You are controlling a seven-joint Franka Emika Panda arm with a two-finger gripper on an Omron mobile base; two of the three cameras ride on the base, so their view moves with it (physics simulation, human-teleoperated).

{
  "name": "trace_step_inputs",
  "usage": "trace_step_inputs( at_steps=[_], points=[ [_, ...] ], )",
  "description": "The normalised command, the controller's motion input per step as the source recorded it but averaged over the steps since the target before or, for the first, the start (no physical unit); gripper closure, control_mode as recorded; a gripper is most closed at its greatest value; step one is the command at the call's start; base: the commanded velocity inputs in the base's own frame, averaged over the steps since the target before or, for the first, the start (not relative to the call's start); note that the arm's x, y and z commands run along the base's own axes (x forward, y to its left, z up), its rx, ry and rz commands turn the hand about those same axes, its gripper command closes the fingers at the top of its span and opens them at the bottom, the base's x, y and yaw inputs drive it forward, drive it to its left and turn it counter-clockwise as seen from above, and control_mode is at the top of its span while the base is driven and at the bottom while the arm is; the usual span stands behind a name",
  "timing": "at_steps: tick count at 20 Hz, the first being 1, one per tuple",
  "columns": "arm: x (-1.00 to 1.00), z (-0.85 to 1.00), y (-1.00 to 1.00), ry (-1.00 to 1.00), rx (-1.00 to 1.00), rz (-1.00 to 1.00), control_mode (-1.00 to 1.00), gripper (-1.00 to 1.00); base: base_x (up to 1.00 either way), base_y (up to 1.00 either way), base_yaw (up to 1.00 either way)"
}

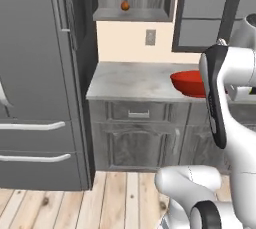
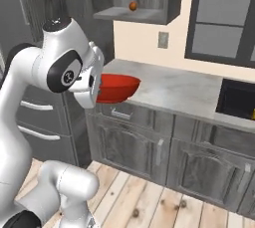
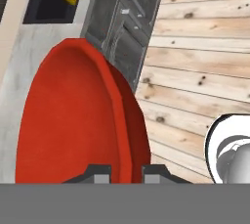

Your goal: Pick the mug and place it in the sink. Pick the bowl and place it in the open cabinet and then close the cabinet.

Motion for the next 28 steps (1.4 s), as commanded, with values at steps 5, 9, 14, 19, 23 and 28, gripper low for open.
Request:
trace_step_inputs(
  at_steps=[5,9,14,19,23,28],
  points=[
    [0.00,0.00,0.00,0.00,0.00,0.00,1.00,1.00,0.93,0.29,0.15],
    [0.00,0.00,0.00,0.00,0.00,0.00,1.00,1.00,0.57,0.12,0.11],
    [0.00,0.00,0.00,0.00,0.00,0.00,1.00,1.00,0.43,-0.18,0.04],
    [0.00,0.00,0.00,0.00,0.00,0.00,1.00,1.00,0.41,-0.08,0.00],
    [0.00,0.00,0.00,0.00,0.00,0.00,1.00,1.00,0.55,0.00,0.00],
    [0.00,0.00,0.00,0.00,0.00,0.00,1.00,1.00,0.55,0.00,0.00]
  ],
)
